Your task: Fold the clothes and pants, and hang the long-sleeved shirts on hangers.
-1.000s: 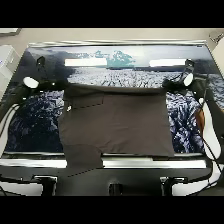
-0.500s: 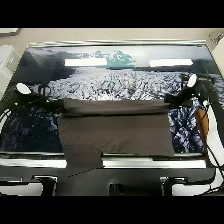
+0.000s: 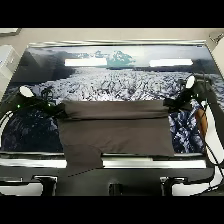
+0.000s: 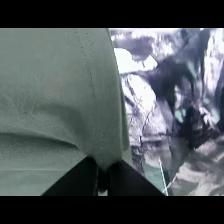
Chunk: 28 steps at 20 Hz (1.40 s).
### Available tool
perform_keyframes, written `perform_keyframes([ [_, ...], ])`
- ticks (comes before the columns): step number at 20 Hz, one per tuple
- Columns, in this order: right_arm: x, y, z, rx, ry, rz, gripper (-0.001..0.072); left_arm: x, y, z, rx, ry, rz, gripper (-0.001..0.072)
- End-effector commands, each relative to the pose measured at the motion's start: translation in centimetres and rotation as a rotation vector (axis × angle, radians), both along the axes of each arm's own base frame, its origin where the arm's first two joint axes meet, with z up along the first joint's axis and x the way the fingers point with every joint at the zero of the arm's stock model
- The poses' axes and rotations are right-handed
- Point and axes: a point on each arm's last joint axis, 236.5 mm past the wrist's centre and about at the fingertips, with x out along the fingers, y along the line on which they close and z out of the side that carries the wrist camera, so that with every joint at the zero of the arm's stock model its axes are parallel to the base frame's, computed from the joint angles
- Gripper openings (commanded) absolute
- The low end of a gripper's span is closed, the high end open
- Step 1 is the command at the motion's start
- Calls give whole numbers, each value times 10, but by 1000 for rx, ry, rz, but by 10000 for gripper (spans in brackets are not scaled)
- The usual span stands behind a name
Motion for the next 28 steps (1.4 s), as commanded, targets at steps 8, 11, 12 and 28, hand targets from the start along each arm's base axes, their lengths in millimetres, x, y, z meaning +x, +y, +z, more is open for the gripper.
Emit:
perform_keyframes([
  [8, -28, -2, -10, -8, 140, -15, 46, -11, -1, 0, -4, 46, -11, 28],
  [11, -28, 4, -12, 20, 148, -19, 50, -11, 0, 0, -3, 49, -5, 41],
  [12, -29, 4, -12, 19, 150, -19, 151, -11, 0, 0, -3, 49, -4, 159],
  [28, -145, -74, 28, 88, 160, -248, 567, -183, 31, -25, -77, 149, -59, 457],
])
